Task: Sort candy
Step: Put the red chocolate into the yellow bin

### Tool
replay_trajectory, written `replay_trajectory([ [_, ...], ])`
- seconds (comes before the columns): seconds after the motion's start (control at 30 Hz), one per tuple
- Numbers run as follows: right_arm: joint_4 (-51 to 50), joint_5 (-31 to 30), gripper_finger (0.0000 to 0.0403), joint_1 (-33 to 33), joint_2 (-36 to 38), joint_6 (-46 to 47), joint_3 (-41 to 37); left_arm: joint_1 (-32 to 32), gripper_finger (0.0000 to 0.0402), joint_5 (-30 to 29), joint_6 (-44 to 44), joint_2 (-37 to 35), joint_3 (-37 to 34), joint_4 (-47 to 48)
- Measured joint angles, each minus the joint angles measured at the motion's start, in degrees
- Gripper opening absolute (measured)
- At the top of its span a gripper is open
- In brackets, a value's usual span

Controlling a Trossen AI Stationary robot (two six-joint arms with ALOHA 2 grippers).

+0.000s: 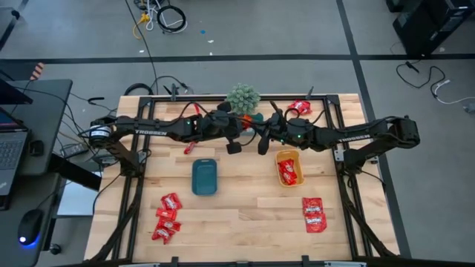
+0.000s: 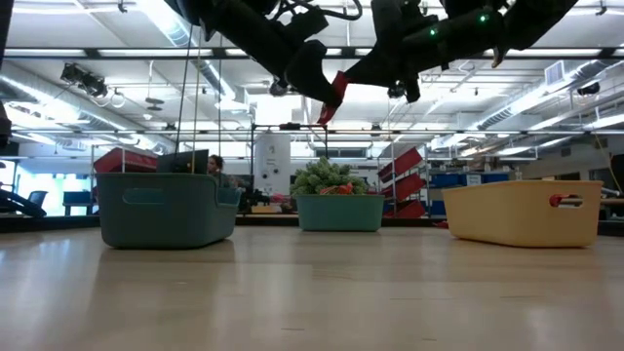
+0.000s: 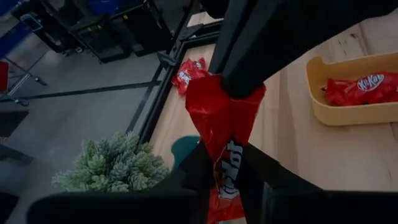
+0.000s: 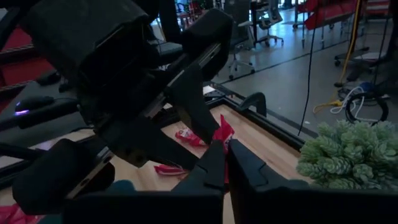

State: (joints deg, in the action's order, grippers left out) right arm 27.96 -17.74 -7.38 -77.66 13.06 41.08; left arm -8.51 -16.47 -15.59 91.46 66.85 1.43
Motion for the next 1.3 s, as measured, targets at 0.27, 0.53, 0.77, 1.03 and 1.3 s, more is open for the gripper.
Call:
replay_trajectory([
  [0.27,-0.87,-0.08,0.0000,0.11,3.49,-2.70,-0.05,0.28,0.0115,0.55,-0.42,-0.07,0.09,-0.86],
  [0.53,-6.12,-2.40,0.0001,0.11,10.97,-4.72,-0.05,1.20,0.0131,0.50,-2.24,-0.07,0.09,-0.92],
  [0.77,-24.47,1.03,0.0001,1.65,16.92,-2.97,-0.05,1.14,0.0070,0.20,-2.24,-0.09,0.05,3.60],
  [1.03,-33.90,8.89,0.0041,2.75,9.34,-1.81,-0.05,-1.16,0.0003,8.22,4.11,-2.07,-8.54,-6.46],
  [1.3,-34.40,13.95,0.0121,2.66,-2.00,-12.29,2.02,-2.82,0.0002,14.65,7.68,-7.29,-20.68,-22.16],
])
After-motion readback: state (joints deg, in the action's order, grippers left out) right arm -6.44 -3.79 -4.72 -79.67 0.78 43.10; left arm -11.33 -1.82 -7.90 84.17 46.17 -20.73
